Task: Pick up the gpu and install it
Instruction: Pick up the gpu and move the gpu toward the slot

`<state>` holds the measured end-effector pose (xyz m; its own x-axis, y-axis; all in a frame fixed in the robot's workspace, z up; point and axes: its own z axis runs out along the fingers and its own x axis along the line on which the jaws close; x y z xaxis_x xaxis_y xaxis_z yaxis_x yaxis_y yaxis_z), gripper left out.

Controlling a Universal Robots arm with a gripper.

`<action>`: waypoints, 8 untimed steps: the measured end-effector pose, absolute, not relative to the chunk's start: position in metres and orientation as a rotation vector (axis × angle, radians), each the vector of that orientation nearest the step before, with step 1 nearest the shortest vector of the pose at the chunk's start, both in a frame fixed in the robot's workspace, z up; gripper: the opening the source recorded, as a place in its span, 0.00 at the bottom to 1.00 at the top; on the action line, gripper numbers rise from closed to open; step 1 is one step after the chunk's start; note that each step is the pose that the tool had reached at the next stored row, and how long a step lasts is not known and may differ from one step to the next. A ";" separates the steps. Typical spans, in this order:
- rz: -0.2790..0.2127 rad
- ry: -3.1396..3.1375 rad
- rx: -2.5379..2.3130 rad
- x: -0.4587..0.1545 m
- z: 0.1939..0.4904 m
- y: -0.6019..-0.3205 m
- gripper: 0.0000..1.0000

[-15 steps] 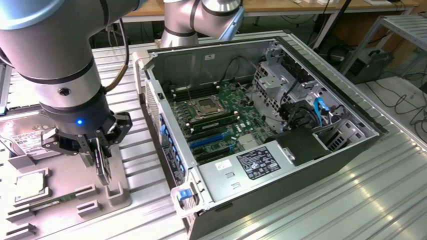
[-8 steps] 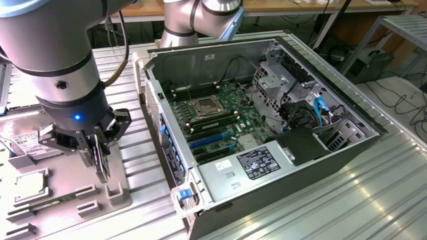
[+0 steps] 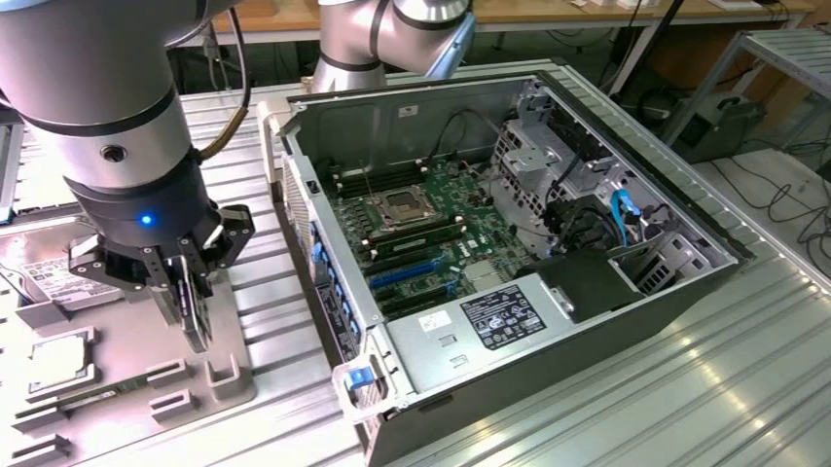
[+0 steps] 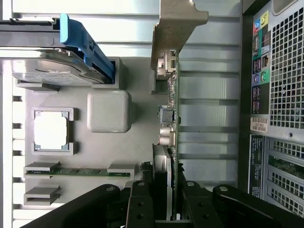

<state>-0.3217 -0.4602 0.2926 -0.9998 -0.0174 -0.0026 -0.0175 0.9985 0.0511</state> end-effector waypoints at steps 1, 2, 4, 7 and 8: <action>0.080 3.138 -0.027 -0.322 0.293 -0.460 0.28; 0.080 3.139 -0.027 -0.322 0.294 -0.460 0.28; 0.080 3.139 -0.027 -0.322 0.296 -0.460 0.28; 0.080 3.139 -0.027 -0.322 0.299 -0.460 0.28; 0.080 3.139 -0.027 -0.322 0.300 -0.460 0.28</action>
